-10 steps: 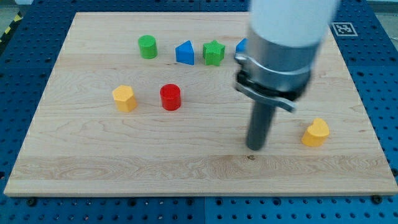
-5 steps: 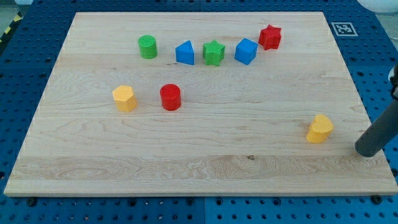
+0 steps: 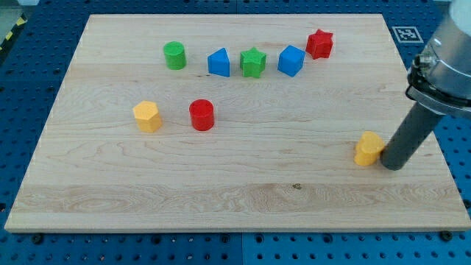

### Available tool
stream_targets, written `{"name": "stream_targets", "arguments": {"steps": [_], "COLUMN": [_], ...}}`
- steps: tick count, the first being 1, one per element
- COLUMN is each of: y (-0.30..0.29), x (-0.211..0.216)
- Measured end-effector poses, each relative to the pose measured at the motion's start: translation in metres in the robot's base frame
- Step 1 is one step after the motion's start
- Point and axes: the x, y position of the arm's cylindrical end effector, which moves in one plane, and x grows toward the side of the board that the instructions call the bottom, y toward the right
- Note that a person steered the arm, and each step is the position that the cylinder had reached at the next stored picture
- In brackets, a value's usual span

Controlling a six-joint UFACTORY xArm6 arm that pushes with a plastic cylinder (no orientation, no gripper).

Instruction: Slide the yellow heart to the center

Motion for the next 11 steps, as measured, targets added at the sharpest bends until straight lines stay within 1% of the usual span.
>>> {"name": "stream_targets", "arguments": {"steps": [3,5,6,7,8,9,11], "y": [-0.08,-0.119,-0.101,-0.086,-0.086,-0.091,-0.134], "x": [-0.035,-0.054,-0.052,-0.077,-0.086,-0.086,-0.086]}}
